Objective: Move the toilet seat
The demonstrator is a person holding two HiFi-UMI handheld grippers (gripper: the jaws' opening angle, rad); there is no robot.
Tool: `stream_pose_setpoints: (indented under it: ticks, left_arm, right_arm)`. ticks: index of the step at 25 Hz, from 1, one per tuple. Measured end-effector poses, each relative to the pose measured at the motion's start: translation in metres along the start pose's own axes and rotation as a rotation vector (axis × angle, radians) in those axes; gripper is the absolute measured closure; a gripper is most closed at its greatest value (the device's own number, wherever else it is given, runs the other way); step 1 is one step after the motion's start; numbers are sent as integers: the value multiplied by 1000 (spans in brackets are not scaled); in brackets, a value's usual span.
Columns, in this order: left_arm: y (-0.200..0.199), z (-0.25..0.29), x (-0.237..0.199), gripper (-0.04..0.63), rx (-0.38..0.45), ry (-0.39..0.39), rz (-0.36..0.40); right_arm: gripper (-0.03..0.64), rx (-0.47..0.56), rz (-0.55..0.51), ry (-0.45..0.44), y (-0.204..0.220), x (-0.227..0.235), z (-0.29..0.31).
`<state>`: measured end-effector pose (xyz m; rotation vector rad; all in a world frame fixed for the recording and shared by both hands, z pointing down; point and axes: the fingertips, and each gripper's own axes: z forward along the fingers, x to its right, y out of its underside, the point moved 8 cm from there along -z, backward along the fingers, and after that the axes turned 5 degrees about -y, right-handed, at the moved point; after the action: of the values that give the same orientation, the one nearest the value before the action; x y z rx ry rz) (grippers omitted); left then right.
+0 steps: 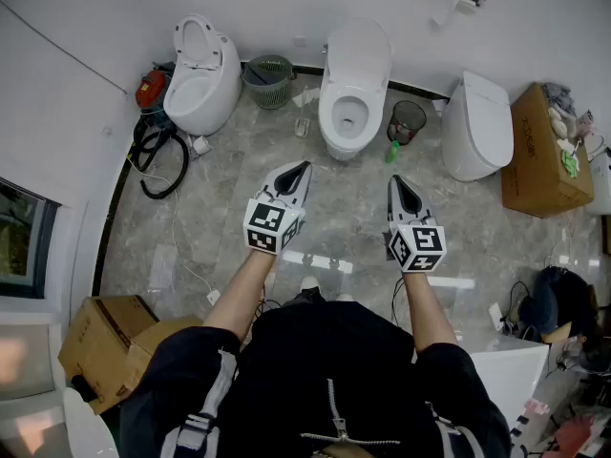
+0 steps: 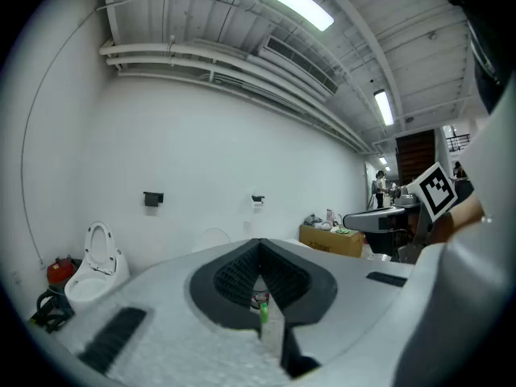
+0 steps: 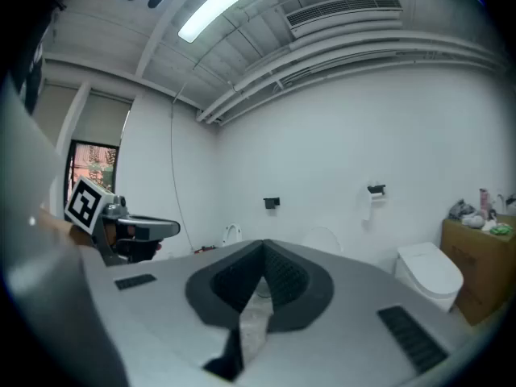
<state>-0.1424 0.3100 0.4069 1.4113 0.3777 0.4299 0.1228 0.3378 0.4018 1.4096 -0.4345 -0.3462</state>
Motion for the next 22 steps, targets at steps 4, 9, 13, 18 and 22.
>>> stream_pose_setpoints:
  ticks: [4,9,13,18,22]
  left_arm:
    - [4,4,-13,591,-3,7,-7]
    - [9,10,-31,591,-8,32,-10]
    - [9,16,-43,591,-12,55,-13]
    - [9,25,-51,591,-12,77,-18]
    - [10,36,-57,591,-16,82,-24]
  right_arm:
    - [612,-15,-5,-17,4,-7,15]
    - [612,-11,-9,-15,6,-16,30]
    - [601,-25,10,-5,10,-23,37]
    - [601,-27,33,26,14,-23,41]
    - [601,-30,50,45,15,-15,49]
